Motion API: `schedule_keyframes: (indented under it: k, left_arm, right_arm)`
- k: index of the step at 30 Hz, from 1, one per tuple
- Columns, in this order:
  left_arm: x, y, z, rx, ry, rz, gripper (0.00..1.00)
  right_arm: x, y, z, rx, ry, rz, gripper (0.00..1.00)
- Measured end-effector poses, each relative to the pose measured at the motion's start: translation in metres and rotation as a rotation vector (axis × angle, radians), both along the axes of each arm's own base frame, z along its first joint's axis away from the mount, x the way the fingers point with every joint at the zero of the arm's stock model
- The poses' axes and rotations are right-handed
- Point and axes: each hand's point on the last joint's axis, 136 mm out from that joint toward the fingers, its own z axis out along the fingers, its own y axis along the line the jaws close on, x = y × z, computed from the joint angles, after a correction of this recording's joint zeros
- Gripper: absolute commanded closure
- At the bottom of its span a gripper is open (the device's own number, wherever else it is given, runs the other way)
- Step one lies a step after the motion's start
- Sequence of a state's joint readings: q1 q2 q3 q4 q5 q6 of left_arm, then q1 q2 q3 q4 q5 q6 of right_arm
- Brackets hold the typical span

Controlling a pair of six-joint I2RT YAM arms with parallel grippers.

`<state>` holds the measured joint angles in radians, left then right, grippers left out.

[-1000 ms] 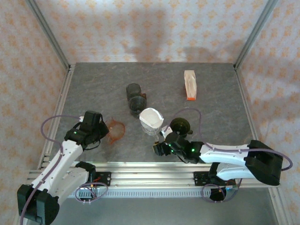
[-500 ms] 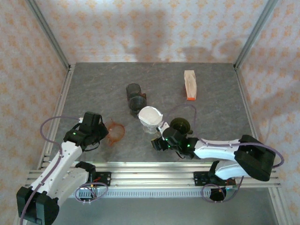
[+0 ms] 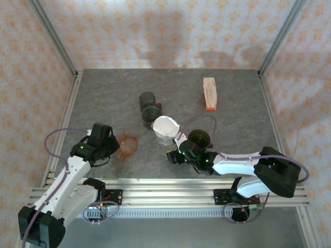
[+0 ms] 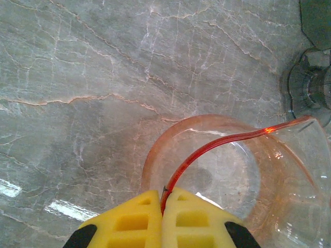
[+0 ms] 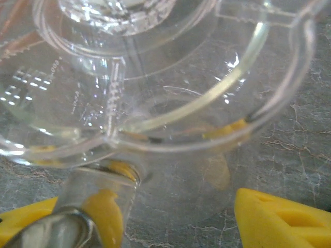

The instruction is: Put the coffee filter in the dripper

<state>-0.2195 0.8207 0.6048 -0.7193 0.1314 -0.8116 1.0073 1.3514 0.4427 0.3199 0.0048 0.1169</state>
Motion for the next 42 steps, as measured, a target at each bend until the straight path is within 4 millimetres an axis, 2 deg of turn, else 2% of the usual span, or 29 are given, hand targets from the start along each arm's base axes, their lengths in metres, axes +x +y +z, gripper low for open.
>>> schedule_keyframes:
  k: [20,29,42]
  left_arm:
    - [-0.001,-0.003,-0.002,-0.014,0.011,-0.010,1.00]
    - [-0.002,-0.003,-0.004,-0.013,0.016,-0.010,1.00]
    - [-0.006,-0.003,-0.010,-0.013,0.031,-0.012,1.00]
  right_arm:
    - [0.034,0.014,-0.009,0.011,-0.096,-0.094,0.32]
    - [0.061,0.020,-0.007,0.000,-0.120,-0.128,0.32]
    - [0.112,0.032,-0.005,-0.001,-0.149,-0.196,0.32]
